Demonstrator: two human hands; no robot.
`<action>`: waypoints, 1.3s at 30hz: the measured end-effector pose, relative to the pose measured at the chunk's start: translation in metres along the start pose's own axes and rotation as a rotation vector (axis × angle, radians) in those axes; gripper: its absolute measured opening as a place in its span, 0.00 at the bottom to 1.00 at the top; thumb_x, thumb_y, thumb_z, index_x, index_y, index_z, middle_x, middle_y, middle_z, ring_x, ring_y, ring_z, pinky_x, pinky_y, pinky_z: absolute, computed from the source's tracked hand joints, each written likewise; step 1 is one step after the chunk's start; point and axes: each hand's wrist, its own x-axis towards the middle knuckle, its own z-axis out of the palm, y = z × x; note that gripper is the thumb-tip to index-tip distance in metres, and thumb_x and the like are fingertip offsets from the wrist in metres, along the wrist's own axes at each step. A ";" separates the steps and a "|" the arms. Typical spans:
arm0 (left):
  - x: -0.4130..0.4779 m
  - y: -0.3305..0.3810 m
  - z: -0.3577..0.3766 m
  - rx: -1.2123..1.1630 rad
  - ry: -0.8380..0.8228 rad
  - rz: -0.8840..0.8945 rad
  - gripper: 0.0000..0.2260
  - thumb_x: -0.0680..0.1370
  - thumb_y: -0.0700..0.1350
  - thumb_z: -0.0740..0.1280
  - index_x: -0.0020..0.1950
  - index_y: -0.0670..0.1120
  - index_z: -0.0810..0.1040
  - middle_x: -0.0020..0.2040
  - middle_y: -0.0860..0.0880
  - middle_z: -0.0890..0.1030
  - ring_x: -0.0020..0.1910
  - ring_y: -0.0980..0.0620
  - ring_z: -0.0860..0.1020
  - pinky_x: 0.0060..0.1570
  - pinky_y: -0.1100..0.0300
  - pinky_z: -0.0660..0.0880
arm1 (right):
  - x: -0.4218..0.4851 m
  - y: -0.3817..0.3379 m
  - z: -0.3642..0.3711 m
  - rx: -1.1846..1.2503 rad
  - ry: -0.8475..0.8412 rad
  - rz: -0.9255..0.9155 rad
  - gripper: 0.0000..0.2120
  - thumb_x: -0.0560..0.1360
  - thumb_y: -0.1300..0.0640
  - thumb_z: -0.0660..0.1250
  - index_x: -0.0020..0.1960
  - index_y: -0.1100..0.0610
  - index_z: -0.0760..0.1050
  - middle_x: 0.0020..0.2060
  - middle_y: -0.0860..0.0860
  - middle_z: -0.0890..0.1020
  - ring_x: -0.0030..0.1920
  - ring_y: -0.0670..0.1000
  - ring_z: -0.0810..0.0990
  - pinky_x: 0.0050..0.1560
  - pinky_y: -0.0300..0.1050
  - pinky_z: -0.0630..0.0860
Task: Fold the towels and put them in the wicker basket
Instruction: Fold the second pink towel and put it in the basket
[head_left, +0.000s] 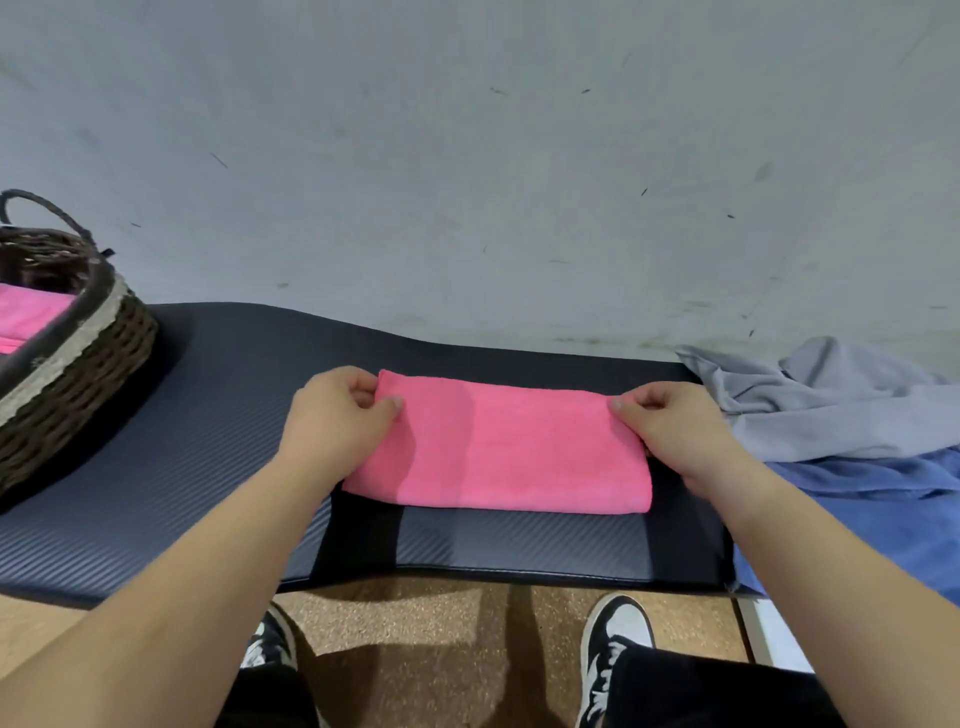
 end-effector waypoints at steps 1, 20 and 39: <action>0.000 0.000 0.004 0.077 -0.027 0.012 0.08 0.79 0.50 0.72 0.54 0.48 0.83 0.42 0.56 0.82 0.44 0.55 0.80 0.47 0.56 0.75 | 0.001 -0.001 0.003 -0.055 0.013 -0.014 0.07 0.78 0.57 0.74 0.42 0.58 0.84 0.39 0.53 0.86 0.40 0.50 0.80 0.44 0.47 0.78; -0.015 0.004 -0.014 0.243 -0.138 -0.088 0.11 0.73 0.50 0.77 0.50 0.47 0.79 0.41 0.48 0.84 0.43 0.49 0.82 0.44 0.46 0.82 | 0.004 -0.016 0.010 -0.162 0.195 -0.116 0.14 0.82 0.60 0.63 0.67 0.58 0.78 0.53 0.53 0.83 0.58 0.54 0.80 0.60 0.46 0.74; -0.019 0.012 -0.035 -0.456 -0.266 -0.323 0.11 0.75 0.48 0.78 0.47 0.45 0.78 0.43 0.45 0.87 0.37 0.50 0.84 0.32 0.57 0.80 | -0.051 -0.019 0.063 -0.817 -0.411 -0.365 0.36 0.79 0.29 0.40 0.84 0.40 0.39 0.82 0.46 0.34 0.80 0.48 0.27 0.79 0.55 0.28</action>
